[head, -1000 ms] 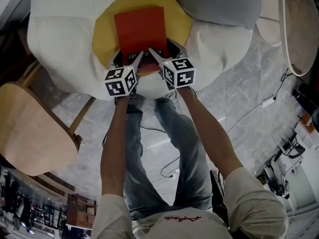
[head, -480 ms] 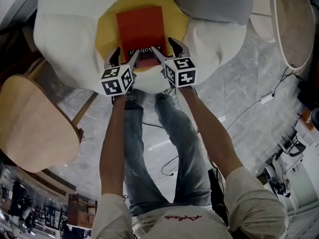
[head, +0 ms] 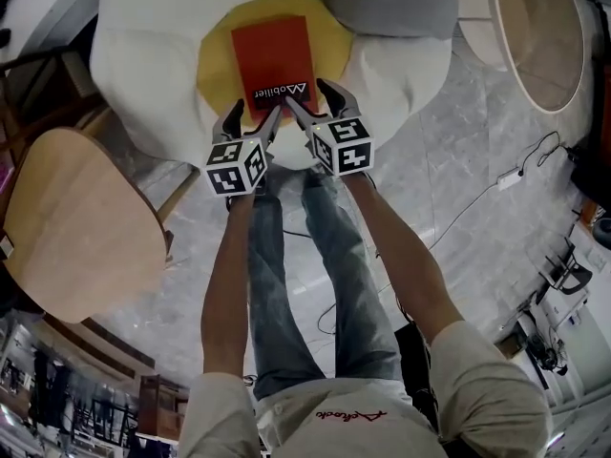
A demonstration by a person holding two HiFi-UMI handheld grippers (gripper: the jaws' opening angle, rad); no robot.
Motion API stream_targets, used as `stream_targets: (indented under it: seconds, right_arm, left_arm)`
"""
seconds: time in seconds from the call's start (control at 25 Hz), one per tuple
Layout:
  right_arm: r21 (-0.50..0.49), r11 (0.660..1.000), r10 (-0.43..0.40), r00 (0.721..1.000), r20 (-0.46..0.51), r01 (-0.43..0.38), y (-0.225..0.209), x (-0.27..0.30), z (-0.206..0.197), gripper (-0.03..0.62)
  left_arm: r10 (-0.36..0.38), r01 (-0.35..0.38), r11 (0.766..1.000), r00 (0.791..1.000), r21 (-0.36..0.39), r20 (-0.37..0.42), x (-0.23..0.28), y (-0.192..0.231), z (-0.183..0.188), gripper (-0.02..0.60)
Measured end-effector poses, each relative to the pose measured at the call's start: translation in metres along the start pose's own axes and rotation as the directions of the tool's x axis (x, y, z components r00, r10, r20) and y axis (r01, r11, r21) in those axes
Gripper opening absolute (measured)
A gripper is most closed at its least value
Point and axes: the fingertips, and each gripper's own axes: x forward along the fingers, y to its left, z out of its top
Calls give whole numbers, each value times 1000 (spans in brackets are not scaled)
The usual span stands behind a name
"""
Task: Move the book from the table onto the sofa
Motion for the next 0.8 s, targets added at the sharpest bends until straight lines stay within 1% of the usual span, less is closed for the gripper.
stream_targets:
  seconds: [0.32,0.44,0.52,0.56,0.64,0.72,0.8]
  right_arm:
    - [13,1000,-7,998,68,6,26,-39,33,293]
    - [12,1000,4,994,106,-5,35,-55,43,293]
    - [3,1000,6,992,128,-6,38,-66,50,284]
    - [-2,1000,0,991,136,0,40,-71,53,264]
    - [-10,1000,-17,988,152,19,40,-82,58,143]
    - [-14,1000,-23,986,167,25,41,-90,63,92]
    - [-21,1000,-19,984,179,23,43,-97,68,67]
  left_arm:
    - [0,0,1000,999,-8,44,-47,-24,22,320]
    - [4,-4,1000,998,6,64,-62,-32,30,313]
    - [3,-6,1000,997,30,75,-72,-38,35,304]
    - [1,-4,999,997,45,77,-76,-41,37,299]
    - [-9,4,998,997,57,78,-83,-46,39,287]
    - [-16,11,998,996,55,86,-89,-50,42,265]
    - [-18,11,998,995,64,101,-95,-54,47,230]
